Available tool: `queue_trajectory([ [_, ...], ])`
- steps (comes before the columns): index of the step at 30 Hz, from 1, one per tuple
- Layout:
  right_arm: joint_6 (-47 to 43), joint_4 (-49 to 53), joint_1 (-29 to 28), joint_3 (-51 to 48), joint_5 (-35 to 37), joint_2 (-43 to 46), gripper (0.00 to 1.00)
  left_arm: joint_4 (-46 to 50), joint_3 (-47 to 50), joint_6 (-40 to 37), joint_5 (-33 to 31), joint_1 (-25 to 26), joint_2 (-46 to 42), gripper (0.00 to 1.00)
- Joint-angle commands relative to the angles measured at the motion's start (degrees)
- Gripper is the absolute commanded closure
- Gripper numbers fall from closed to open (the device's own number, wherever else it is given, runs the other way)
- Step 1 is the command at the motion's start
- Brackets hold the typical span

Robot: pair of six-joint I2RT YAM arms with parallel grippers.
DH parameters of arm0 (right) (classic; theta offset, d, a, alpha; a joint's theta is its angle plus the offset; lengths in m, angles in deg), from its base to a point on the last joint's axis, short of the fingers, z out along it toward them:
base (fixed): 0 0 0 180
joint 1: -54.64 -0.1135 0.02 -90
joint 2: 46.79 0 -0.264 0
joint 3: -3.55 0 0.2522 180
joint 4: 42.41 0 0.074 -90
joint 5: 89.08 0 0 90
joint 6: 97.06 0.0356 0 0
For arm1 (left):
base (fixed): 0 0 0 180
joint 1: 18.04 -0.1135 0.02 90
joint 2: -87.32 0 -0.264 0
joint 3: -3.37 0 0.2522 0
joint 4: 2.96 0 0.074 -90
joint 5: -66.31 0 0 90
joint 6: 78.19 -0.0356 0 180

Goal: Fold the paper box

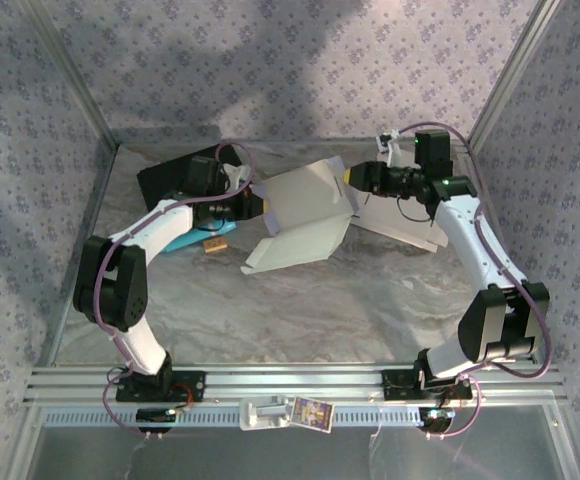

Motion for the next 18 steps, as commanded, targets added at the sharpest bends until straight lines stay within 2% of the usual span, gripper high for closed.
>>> queue_trajectory([
  [1,-3.8,3.4,-1.0,2.2,3.9,0.0,0.57,0.5,-1.3,-1.2,1.9,-0.4,-1.4,1.00],
  [18,-11.4,8.5,-7.6,6.5,14.6,-4.2,0.56,1.4,-0.9,-2.0,1.6,-0.4,-2.7,1.00],
])
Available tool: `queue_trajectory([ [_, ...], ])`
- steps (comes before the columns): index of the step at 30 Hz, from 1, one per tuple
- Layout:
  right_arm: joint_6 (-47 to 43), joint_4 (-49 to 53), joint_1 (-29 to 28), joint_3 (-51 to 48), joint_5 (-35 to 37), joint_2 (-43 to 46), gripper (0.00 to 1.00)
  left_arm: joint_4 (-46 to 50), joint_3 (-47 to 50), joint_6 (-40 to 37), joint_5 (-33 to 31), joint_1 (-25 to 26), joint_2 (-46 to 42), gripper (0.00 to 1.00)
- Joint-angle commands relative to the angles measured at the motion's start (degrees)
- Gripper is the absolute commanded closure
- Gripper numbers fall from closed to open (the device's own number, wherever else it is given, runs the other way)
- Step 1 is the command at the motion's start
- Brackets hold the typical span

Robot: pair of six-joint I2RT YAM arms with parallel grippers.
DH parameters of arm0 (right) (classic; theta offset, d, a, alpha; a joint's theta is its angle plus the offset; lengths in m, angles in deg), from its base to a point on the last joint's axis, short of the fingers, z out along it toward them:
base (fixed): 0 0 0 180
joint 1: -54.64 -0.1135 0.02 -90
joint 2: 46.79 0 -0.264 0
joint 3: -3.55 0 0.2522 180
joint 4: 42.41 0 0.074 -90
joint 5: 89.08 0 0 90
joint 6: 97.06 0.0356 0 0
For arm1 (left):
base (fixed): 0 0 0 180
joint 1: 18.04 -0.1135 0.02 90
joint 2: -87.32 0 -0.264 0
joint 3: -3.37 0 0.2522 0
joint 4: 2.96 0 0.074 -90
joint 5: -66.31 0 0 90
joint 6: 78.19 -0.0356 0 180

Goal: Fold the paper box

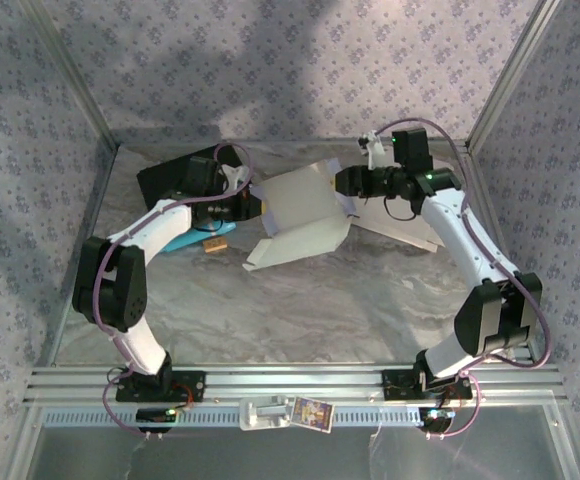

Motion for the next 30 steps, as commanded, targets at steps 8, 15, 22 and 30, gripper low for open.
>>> queue_trajectory([
  [8,-3.4,3.1,-2.2,2.2,7.8,-1.1,0.61,0.6,-0.9,-1.9,1.5,0.1,-2.9,1.00],
  [15,-4.8,4.1,-5.7,2.7,17.6,-1.7,0.65,1.7,-1.2,-2.5,0.6,0.6,-3.0,1.00],
  [22,-6.2,13.2,-12.8,7.6,40.0,-7.2,0.81,4.1,-2.4,-3.5,-1.6,2.0,-2.5,1.00],
  [30,-3.2,12.7,-15.9,6.0,46.0,-7.7,0.78,4.2,-2.0,-3.5,-2.9,2.8,-2.5,1.00],
])
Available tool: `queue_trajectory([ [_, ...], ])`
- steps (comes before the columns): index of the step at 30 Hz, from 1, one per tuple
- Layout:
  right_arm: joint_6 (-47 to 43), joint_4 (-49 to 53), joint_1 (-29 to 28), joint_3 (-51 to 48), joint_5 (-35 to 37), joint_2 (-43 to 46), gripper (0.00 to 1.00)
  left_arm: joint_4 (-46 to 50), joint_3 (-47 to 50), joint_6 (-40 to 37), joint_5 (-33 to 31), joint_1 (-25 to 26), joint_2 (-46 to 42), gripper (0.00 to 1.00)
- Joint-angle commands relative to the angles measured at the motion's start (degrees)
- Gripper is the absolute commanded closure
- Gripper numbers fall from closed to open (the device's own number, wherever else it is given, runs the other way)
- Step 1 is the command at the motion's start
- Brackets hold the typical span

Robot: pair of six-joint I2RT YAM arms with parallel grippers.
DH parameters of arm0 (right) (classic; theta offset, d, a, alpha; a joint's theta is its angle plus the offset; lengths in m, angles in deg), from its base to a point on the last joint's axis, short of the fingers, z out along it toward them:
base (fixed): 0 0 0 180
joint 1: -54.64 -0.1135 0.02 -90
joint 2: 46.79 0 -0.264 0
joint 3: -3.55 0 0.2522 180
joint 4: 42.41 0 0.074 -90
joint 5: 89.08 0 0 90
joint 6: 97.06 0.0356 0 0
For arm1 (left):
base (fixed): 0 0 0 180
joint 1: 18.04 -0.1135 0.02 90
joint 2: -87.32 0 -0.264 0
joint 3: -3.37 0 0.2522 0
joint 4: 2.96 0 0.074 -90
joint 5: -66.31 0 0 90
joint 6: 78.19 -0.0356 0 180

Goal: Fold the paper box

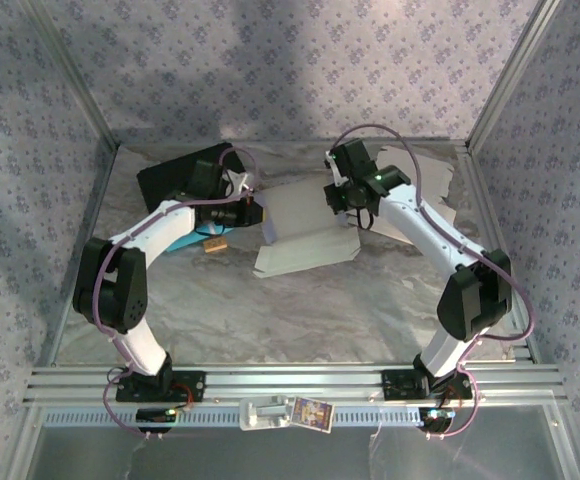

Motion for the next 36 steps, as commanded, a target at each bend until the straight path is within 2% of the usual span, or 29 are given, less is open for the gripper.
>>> queue_trajectory([
  [1,1.4,1.3,-1.2,-0.4,3.6,-0.1,0.78,-0.6,-2.0,-1.1,1.6,0.6,-2.2,1.00],
  [4,1.9,1.3,-1.4,-0.4,5.3,-0.3,0.83,0.1,-2.3,-1.2,0.5,0.8,-2.3,1.00],
  [10,4.1,7.8,-2.6,4.4,14.4,-4.4,0.91,5.3,-5.8,-0.4,-5.0,2.4,-1.0,1.00],
  [12,6.5,10.9,-2.9,6.2,17.8,-6.1,0.99,6.5,-7.0,0.3,-6.8,3.4,-0.5,1.00],
  [16,10.9,16.4,-4.2,9.2,25.1,-9.1,1.00,7.3,-7.4,1.8,-9.3,4.7,0.1,1.00],
  [23,11.6,15.2,-4.3,9.1,17.4,-10.3,1.00,7.5,-6.5,2.8,-10.0,5.6,1.1,1.00],
  [29,11.0,8.3,-3.1,1.7,9.5,-8.0,0.94,7.1,-4.0,3.0,-11.3,6.4,1.6,1.00],
  [36,11.6,2.9,-2.7,-6.1,7.6,-8.2,0.94,6.3,-0.2,3.6,-15.7,8.8,3.2,1.00],
])
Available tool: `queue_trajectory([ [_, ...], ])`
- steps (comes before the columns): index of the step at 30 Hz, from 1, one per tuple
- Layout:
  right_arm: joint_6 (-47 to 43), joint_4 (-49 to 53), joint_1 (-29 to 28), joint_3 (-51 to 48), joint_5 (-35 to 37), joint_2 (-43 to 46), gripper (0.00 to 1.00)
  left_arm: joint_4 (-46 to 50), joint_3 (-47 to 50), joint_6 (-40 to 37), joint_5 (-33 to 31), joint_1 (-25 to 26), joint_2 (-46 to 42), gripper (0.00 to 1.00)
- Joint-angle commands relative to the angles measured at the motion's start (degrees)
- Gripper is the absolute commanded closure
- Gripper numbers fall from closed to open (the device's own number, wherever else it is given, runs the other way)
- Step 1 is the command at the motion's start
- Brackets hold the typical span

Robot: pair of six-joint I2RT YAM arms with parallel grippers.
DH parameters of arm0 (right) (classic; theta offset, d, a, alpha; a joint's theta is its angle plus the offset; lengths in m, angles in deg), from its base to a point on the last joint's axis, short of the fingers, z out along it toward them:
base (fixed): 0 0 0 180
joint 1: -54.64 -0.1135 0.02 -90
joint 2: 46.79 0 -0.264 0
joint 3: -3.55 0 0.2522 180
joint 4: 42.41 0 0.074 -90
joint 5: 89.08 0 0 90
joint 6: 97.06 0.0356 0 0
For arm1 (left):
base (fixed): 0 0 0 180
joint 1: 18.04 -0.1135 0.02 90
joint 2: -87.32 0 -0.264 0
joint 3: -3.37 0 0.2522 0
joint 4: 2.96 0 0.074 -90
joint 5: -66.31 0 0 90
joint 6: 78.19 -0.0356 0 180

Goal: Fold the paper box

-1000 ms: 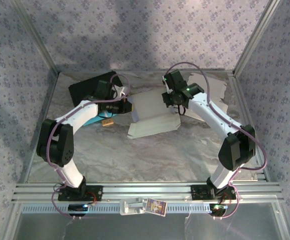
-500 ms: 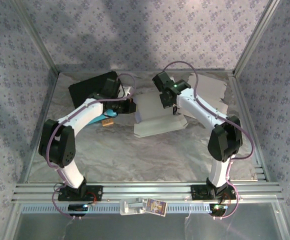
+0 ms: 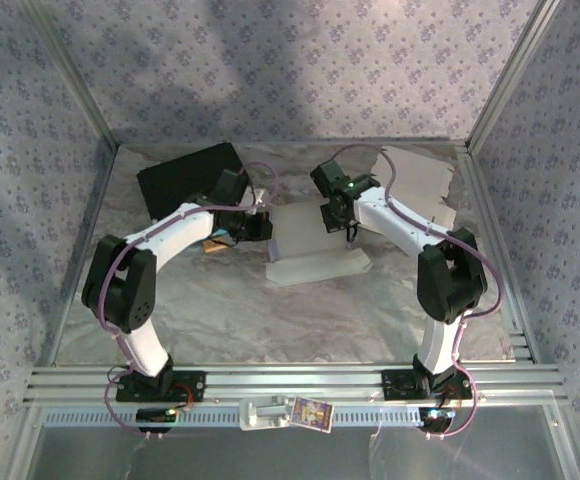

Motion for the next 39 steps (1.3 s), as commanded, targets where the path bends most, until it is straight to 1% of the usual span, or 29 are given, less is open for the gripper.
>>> queue_trajectory([
  [1,0.8,-1.7,0.0,-3.4,-2.5,0.7,0.94,-2.3,1.2,0.9,-2.7,1.3,1.3,1.00],
  [6,1.7,-4.4,0.0,-6.9,-4.1,0.6,0.91,-2.1,3.1,1.9,-9.0,3.3,1.3,1.00],
  [14,2.8,-7.0,0.3,-10.8,-6.3,1.0,0.83,-2.6,3.8,2.8,-12.7,4.2,0.4,1.00],
  [21,3.5,-8.3,1.2,-12.4,-7.5,1.5,0.79,-2.4,3.7,2.5,-13.1,4.3,0.3,1.00],
  [23,3.5,-8.4,1.3,-12.3,-7.4,1.3,0.79,-2.3,3.5,2.4,-13.1,4.4,0.4,1.00],
  [25,3.6,-8.5,1.3,-12.0,-6.9,1.3,0.82,-2.1,3.4,2.3,-13.0,4.4,0.5,1.00],
  [28,3.9,-8.4,1.3,-11.3,-5.4,1.3,0.82,-1.7,3.1,2.0,-12.8,4.6,0.8,1.00],
  [34,3.9,-9.1,2.1,-10.1,-5.5,2.2,0.73,-1.0,2.1,1.5,-12.7,4.9,1.5,1.00],
  [39,2.8,-9.8,3.1,-9.4,-6.9,2.0,0.74,-0.9,1.8,1.4,-12.5,4.9,1.7,1.00],
])
